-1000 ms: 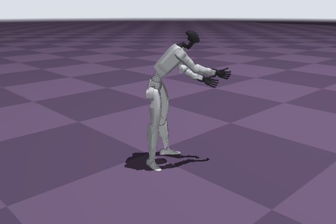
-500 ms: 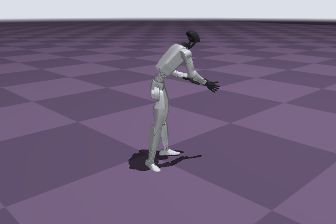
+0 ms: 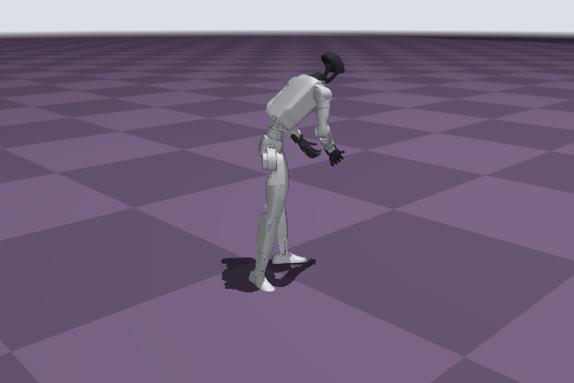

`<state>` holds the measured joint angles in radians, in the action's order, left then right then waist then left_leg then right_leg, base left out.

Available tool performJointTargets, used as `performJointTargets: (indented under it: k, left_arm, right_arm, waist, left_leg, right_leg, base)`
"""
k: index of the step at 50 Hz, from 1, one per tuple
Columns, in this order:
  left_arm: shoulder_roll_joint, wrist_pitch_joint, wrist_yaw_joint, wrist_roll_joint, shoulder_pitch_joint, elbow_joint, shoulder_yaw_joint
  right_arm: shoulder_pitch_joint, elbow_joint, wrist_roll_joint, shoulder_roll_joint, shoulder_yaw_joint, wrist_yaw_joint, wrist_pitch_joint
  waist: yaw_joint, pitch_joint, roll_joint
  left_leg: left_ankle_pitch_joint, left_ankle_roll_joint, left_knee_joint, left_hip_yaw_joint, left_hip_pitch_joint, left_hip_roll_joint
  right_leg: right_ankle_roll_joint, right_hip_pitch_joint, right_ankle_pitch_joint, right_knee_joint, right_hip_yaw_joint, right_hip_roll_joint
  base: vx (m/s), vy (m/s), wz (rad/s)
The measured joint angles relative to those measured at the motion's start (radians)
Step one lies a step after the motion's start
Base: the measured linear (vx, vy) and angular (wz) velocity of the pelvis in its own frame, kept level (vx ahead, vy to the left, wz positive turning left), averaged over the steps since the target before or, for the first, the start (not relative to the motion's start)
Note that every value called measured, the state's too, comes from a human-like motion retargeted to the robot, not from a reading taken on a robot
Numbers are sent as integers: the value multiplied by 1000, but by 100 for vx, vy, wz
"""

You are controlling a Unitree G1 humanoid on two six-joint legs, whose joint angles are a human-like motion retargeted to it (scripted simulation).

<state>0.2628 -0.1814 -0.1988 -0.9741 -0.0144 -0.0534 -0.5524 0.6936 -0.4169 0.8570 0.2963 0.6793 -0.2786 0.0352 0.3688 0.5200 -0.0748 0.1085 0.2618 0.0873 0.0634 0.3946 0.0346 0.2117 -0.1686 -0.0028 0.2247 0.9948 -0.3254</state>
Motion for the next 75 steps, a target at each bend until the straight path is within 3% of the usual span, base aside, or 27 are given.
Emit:
performJointTargets:
  k: [5, 10, 13, 18, 22, 26, 33, 38, 42, 45, 50, 55, 58, 62, 67, 75]
  left_arm:
    - [54, -15, 53, -15, 232, -248, 112]
    - [37, -77, -57, 54, -35, -299, 82]
    - [-47, -106, -136, 67, -347, -160, 56]
    - [-181, -191, -315, 18, -856, 332, 49]
    - [-218, -198, -369, -46, -1050, 673, 23]
    - [-201, -145, -279, -82, -945, 661, -12]
    - [-93, -7, -102, -74, -348, 216, -35]
    - [-13, 30, -4, -57, -10, -46, 38]
    - [63, -1, 16, -12, 21, -206, 66]
    - [90, -35, -29, 47, -140, -240, 59]
    - [18, -63, -135, 167, -602, -11, 41]
    - [-79, -60, -279, 314, -1040, 508, -33]
    - [-122, -34, -293, 289, -1137, 727, -98]
    - [-119, -13, -191, 206, -1010, 717, -102]
    - [-6, 10, -55, 215, -530, 367, 25]
    - [122, -32, 9, 234, 205, -119, 287]
  right_arm:
    - [-54, 208, -156, 57, 64, 11, -6]
    - [276, 207, -245, 69, 118, -91, 12]
    - [528, 56, -259, 37, 112, -149, 3]
    - [891, -378, -221, -15, 113, -228, -17]
    - [1004, -644, -192, -42, 142, -242, -48]
    - [898, -624, -212, -40, 143, -235, -58]
    - [275, -171, -249, 21, 74, -212, -30]
    - [-63, 12, -269, 53, -13, -121, -55]
    - [-20, 104, -325, 85, -6, -136, -34]
    - [179, 115, -352, 100, 36, -194, -11]
    - [603, -84, -299, 88, 82, -220, 6]
    - [910, -463, -180, 104, 128, -201, 4]
    - [955, -608, -136, 112, 139, -213, -9]
    - [845, -618, -166, 106, 115, -214, -18]
    - [462, -396, -363, 25, 14, -260, -10]
    - [-173, -10, -419, -84, -70, -236, 27]
  waist:
    - [-4, 0, 5]
    - [3, 0, 33]
    - [13, 0, 49]
    - [28, -10, 51]
    - [25, -24, 44]
    - [12, -15, 42]
    - [-4, -2, 29]
    - [-5, 0, 12]
    - [0, 0, 3]
    - [8, 0, 5]
    - [25, -18, 19]
    - [46, -42, 34]
    - [53, -45, 45]
    - [53, -30, 67]
    - [22, -7, 72]
    - [-37, 0, 28]
  left_leg:
    - [1, 0, 0, -14, 7, 4]
    - [6, 0, 0, -15, -7, -1]
    - [10, 0, 0, -12, -20, -4]
    - [16, 0, 0, -6, -27, -3]
    - [18, 0, 0, -1, -25, -1]
    - [15, 0, 0, 4, -28, -6]
    - [6, 0, 0, -1, -19, -16]
    - [2, 0, 0, -25, -3, -14]
    - [1, 0, 0, -46, -12, -14]
    - [2, 0, 0, -57, -29, -14]
    - [6, 0, 0, -60, -42, -14]
    - [8, 0, 0, -49, -44, -23]
    - [3, 0, 0, -42, -57, -43]
    - [-8, -13, 0, -48, -89, -78]
    - [-23, -47, 0, -95, -129, -103]
    - [-36, -70, 0, -225, -126, -109]
  right_leg:
    - [15, -11, 9, -9, -10, -2]
    - [10, -1, 7, -2, -16, -1]
    - [7, 8, -2, 14, -16, -5]
    - [10, 10, -18, 46, -10, -18]
    - [11, 9, -27, 62, -3, -25]
    - [-4, 14, -33, 64, 1, -21]
    - [-14, 7, -24, 34, -5, -1]
    - [14, -14, -1, 0, -25, 7]
    - [28, -11, 12, -20, -46, 12]
    - [30, 0, 15, -26, -59, 12]
    - [31, 11, 11, -24, -60, 9]
    - [28, 18, 7, -12, -42, 14]
    - [11, 26, 9, 10, -42, 23]
    - [-30, 20, 20, 71, -85, 31]
    - [-55, -43, 36, 153, -219, 23]
    - [14, -154, 97, -27, -417, 74]
  base:
    - [0, 0, 0]
    - [-1, -1, 0]
    - [-5, -4, 1]
    - [0, 0, 0]
    - [0, 0, 0]
    - [0, 0, 0]
    - [5, -2, -7]
    - [4, 2, -20]
    - [0, 1, -24]
    - [-1, 0, -7]
    - [0, 0, 0]
    - [0, 0, 0]
    - [0, 0, 0]
    - [4, 0, -34]
    - [6, 5, -62]
    - [3, 1, -84]
